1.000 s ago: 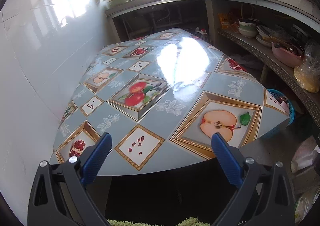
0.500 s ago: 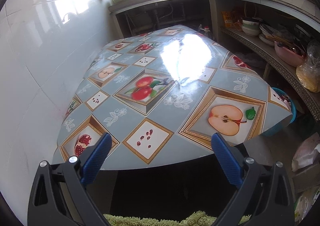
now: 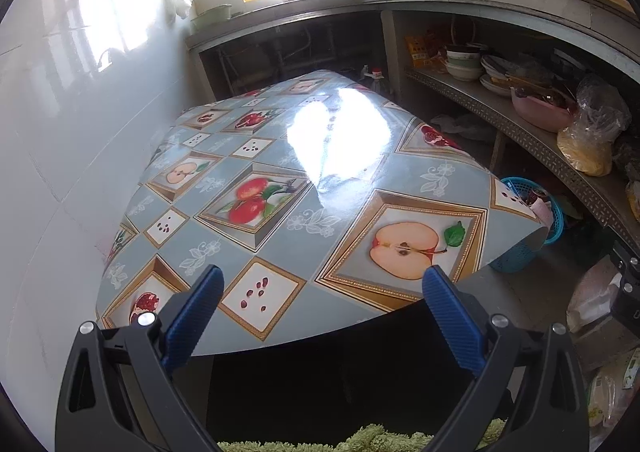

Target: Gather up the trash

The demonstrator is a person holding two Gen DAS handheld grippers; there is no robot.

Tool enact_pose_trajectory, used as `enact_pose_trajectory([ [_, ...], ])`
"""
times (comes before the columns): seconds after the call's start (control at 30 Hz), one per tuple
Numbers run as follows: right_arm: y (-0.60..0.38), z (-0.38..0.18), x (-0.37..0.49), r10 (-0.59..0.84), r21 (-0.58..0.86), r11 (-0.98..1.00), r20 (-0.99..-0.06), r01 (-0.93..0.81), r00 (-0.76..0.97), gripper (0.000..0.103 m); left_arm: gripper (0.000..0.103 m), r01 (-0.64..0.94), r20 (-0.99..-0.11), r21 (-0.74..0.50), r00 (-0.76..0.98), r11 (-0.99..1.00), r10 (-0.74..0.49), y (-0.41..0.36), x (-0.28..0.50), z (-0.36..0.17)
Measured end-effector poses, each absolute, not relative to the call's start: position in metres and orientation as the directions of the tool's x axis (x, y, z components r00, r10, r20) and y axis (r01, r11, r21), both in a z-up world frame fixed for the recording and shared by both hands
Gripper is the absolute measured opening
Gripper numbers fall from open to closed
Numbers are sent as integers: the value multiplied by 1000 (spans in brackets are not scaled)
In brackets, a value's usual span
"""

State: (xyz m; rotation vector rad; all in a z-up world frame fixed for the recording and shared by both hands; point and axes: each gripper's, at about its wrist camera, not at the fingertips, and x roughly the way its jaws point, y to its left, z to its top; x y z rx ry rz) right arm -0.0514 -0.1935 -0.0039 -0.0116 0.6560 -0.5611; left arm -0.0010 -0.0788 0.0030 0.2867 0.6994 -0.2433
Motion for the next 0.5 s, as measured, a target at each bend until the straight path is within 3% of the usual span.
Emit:
enact_pose_trajectory([
  [0.5, -192, -3, -52, -500, -182, 850, -572, 494, 650, 95, 97, 330, -671, 153, 727, 932, -147, -79, -1, 2],
])
